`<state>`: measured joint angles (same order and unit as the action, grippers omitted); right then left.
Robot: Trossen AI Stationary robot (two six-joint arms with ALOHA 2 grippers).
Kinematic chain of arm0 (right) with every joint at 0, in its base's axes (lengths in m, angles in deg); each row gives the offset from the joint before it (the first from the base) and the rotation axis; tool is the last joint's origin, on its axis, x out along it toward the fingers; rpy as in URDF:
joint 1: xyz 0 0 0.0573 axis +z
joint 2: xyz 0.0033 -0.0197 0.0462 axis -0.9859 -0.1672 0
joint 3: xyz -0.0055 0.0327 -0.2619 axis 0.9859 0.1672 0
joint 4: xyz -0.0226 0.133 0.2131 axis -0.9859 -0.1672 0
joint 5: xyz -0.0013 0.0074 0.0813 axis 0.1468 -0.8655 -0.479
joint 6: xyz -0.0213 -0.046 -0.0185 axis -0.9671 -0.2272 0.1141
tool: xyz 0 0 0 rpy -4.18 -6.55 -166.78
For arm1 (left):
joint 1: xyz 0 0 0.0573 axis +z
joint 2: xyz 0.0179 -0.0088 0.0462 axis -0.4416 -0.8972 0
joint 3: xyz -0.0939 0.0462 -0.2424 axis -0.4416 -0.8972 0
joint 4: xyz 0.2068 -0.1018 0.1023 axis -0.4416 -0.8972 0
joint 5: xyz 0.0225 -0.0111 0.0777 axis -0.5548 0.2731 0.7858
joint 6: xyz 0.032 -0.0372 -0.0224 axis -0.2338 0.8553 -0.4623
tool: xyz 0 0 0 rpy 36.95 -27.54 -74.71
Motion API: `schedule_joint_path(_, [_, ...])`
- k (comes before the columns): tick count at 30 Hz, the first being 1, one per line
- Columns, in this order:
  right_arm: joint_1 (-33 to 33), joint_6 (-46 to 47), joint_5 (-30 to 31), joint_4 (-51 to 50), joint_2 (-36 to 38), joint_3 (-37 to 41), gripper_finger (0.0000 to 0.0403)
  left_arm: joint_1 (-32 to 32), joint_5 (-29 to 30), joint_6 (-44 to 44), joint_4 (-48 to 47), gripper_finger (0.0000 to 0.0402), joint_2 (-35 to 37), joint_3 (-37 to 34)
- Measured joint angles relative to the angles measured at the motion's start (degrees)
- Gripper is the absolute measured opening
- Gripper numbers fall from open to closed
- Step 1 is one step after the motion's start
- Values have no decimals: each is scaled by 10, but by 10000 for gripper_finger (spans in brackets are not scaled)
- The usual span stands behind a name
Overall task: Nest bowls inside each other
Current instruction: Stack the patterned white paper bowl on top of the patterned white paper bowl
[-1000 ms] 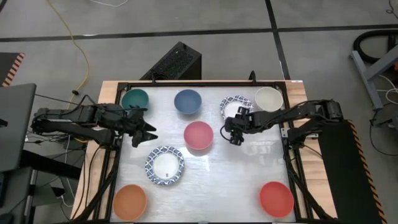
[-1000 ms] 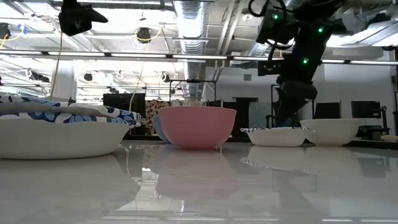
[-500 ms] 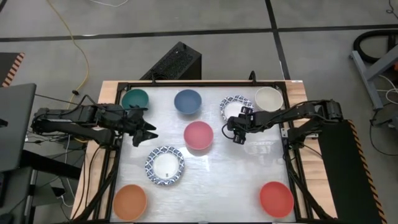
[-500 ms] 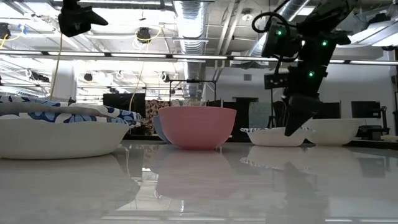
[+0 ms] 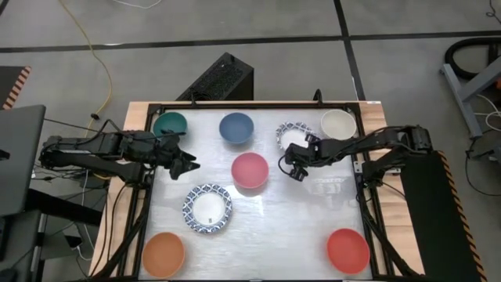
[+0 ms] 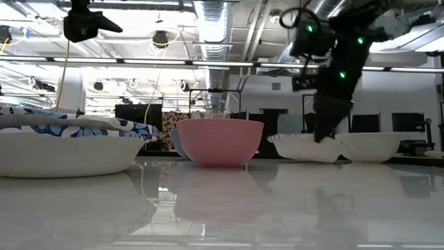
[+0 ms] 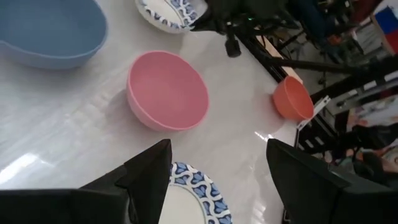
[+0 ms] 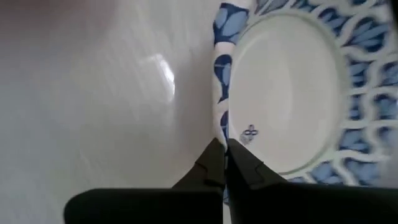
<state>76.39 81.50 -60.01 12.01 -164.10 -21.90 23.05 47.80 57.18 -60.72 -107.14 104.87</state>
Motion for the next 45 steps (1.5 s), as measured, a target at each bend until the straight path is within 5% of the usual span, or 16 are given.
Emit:
schedule_joint_path(7, [18, -95, 23, -13, 0, -135, 5, 0, 6, 32, 1, 251, 0, 0])
schedule_joint_path(14, [56, -293, 40, -10, -5, -276, 3, 1, 24, 64, 5, 251, 0, 0])
schedule_joint_path(20, [99, -490, -3, 37, -5, -303, 2, 13, 19, 79, 43, 251, 0, 0])
schedule_joint_path(25, [126, -534, -31, 59, -26, -304, 2, 36, -3, 66, 58, 251, 8, 0])
schedule_joint_path(33, [152, -541, -79, 69, -152, -362, 1, 72, -25, 74, 57, 251, 23, 0])
schedule_joint_path(45, [183, -686, -154, 63, -326, -524, 1, 118, -75, 75, 3, 251, 24, 0])
